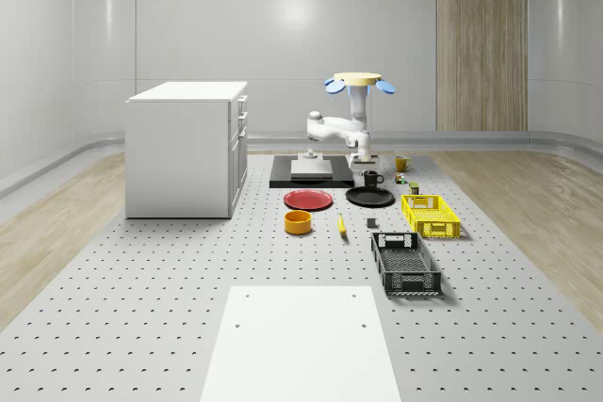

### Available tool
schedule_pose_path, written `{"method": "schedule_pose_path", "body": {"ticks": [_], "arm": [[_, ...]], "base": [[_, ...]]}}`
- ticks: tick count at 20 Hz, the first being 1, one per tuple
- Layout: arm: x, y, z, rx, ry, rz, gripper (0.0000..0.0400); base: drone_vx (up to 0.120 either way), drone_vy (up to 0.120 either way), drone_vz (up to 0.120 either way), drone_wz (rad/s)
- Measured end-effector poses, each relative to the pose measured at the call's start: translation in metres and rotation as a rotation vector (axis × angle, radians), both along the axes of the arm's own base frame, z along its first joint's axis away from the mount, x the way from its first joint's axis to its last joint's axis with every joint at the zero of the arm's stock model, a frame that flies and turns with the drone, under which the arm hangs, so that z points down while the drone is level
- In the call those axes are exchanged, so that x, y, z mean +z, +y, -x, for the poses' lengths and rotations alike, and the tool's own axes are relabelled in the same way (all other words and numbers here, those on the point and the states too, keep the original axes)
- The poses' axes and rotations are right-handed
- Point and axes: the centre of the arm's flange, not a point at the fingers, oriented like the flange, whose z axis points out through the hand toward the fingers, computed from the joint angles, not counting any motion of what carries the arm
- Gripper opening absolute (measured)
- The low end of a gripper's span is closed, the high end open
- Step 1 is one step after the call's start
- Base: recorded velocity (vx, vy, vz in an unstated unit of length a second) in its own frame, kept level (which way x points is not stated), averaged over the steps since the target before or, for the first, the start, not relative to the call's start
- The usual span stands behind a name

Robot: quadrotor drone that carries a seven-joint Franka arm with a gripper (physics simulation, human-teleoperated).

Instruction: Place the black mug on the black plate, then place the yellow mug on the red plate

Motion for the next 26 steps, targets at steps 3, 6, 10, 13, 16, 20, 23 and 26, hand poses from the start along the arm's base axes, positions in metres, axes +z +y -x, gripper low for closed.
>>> {"method": "schedule_pose_path", "body": {"ticks": [3, 6, 10, 13, 16, 20, 23, 26], "arm": [[0.013, 0.0, 0.0, 0.0, 0.0, 0.0, 0.011], [0.025, 0.0, 0.0, 0.0, 0.0, 0.0, 0.011], [0.039, 0.0, 0.0, 0.0, 0.0, 0.0, 0.011], [0.051, 0.0, 0.0, 0.0, 0.0, 0.0, 0.011], [0.06, 0.0, 0.0, 0.0, 0.0, 0.0, 0.0251], [0.058, 0.0, 0.0, 0.0, 0.0, 0.0, 0.0345], [0.048, 0.0, 0.0, 0.0, 0.0, 0.0, 0.0374], [0.035, 0.0, 0.0, 0.0, 0.0, 0.0, 0.0388]], "base": [[0.0, 0.0, 0.0, 0.0], [0.0, 0.0, 0.0, 0.0], [0.0, 0.0, 0.0, 0.0], [0.0, 0.0, 0.0, 0.0], [0.0, 0.0, 0.0, 0.0], [0.0, 0.0, 0.0, 0.0], [0.0, 0.0, 0.0, 0.0], [0.0, 0.0, 0.067, 0.0]]}}
